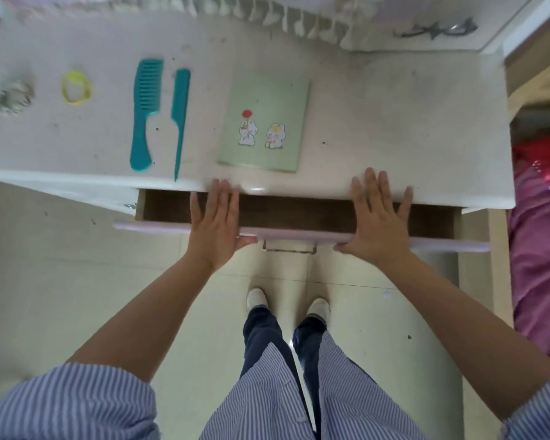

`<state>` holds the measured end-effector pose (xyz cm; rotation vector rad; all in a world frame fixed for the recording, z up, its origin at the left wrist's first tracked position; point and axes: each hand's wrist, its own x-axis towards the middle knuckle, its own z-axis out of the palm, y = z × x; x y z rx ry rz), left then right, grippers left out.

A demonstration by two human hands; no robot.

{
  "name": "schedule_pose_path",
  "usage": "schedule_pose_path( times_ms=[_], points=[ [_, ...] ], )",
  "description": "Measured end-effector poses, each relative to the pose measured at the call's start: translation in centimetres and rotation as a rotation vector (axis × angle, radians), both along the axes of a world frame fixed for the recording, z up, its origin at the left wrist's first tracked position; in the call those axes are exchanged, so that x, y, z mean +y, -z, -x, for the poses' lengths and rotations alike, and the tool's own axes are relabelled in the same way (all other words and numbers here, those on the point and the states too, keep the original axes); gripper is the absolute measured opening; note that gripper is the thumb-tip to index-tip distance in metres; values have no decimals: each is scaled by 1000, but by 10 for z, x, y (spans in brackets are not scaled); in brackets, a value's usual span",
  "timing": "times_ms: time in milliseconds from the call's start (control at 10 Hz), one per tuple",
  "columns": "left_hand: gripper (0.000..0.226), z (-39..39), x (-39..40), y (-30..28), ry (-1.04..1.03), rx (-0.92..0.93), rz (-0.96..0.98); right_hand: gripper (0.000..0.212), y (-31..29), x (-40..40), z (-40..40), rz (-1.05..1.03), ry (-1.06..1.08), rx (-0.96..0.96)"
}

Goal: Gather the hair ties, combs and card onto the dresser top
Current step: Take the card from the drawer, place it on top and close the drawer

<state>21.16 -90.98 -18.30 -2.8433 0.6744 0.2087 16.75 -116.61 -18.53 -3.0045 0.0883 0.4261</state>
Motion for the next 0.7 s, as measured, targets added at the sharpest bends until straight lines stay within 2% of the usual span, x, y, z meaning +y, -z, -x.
schedule_pose_path(
  times_ms=[100,200,400,500,600,700],
  points=[
    [83,-26,-17,-3,-160,65,93,109,-9,-5,-30,27,51,-73],
    [68,-39,-24,-10,-39,-49,114,94,-15,-4,-41,78,16,-194],
    [56,-34,-22,-16,0,-77,213,97,-22,1,-39,122,-1,-158],
    [54,-44,-22,-12,-97,-101,359,99,-25,1,-43,45,7,-94],
    [51,-52,-41,-2,-417,-33,435,86,-27,-8,-47,-116,55,-27],
    [64,-54,-51,11,-622,8,429,51,-42,-19,-56,-378,216,-77]
  ],
)
